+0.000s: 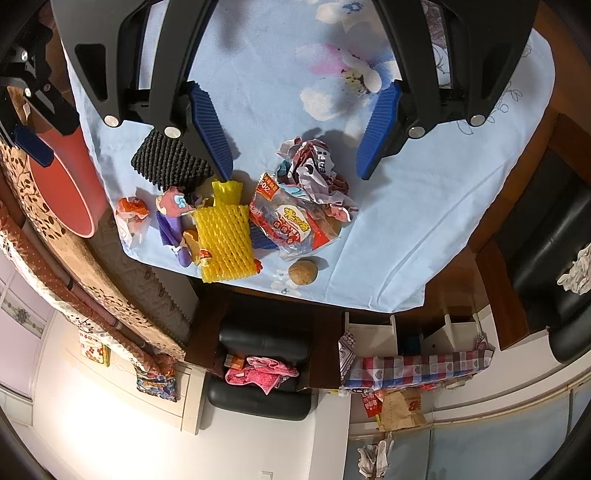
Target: Collect trash
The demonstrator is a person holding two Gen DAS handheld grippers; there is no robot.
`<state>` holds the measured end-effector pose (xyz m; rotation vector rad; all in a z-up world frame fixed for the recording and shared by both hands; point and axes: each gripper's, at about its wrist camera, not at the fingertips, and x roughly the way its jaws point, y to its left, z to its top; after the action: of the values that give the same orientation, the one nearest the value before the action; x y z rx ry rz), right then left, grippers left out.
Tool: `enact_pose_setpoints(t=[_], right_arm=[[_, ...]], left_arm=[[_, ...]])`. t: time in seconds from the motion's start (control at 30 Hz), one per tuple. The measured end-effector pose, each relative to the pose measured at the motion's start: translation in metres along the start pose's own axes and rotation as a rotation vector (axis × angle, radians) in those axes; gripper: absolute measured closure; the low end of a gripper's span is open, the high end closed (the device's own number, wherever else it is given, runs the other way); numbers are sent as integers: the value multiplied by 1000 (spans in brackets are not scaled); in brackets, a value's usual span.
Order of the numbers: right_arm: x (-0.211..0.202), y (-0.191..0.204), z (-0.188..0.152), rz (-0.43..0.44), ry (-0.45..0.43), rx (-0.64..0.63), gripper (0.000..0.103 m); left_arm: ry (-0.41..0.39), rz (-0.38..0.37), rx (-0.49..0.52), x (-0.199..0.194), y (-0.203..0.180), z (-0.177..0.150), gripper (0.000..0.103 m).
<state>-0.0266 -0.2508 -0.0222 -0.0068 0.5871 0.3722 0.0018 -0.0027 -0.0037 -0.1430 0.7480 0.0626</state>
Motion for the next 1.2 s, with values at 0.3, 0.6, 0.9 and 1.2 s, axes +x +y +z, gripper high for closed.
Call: enact_pose_setpoints(t=[0.3,0.6,0.9,1.2], right_arm=[[-1,-4,0,0,-4,15,23],[-1,-5,-1,1,-3,22,24],[0,-4,-2,8,-1,30,26],[2,-3,-2,19,6,36,27]], left_arm=[[-2,3,7,-1,-3,0,34],[-3,5,10,-2,-5,-1,34],[-2,6,11,-2,-5,-1,34],[-1,6,13,-2,-5,-1,33]])
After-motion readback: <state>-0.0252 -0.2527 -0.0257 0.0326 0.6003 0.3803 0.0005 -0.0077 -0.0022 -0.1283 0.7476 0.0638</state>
